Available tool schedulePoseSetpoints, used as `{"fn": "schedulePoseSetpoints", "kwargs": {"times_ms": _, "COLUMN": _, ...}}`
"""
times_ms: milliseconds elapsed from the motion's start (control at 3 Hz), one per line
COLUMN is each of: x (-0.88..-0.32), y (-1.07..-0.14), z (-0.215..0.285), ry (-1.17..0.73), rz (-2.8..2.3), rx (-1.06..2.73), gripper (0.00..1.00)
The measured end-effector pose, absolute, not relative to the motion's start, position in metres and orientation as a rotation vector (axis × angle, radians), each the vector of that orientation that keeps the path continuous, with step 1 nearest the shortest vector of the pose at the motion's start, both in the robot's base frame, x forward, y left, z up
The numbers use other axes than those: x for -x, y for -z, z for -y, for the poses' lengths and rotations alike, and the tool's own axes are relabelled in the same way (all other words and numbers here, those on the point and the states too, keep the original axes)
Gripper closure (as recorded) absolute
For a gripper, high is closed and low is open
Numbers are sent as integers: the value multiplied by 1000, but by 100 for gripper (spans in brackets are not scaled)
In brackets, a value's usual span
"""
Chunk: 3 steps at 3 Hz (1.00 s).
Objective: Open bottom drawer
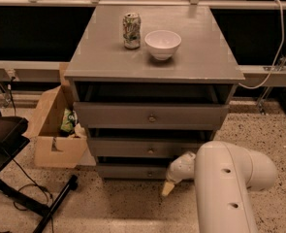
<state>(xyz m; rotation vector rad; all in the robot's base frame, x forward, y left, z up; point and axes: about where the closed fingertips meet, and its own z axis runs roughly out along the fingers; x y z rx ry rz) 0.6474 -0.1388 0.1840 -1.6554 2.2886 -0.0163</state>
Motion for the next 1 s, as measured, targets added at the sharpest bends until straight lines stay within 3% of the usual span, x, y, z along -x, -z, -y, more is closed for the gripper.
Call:
{"fn": "schedulePoseSetpoints", "kwargs": {"times_ms": 333, "x": -658, "y": -179, "z": 134, "ry": -42, "rz": -2318, "rx": 1674, "gripper": 0}}
{"fn": "schedulePoseSetpoints", "kwargs": {"times_ms": 1000, "x": -669, "y": -190, "z": 137, "ry": -47, "rz": -2320, "rx": 1742, "gripper": 41}}
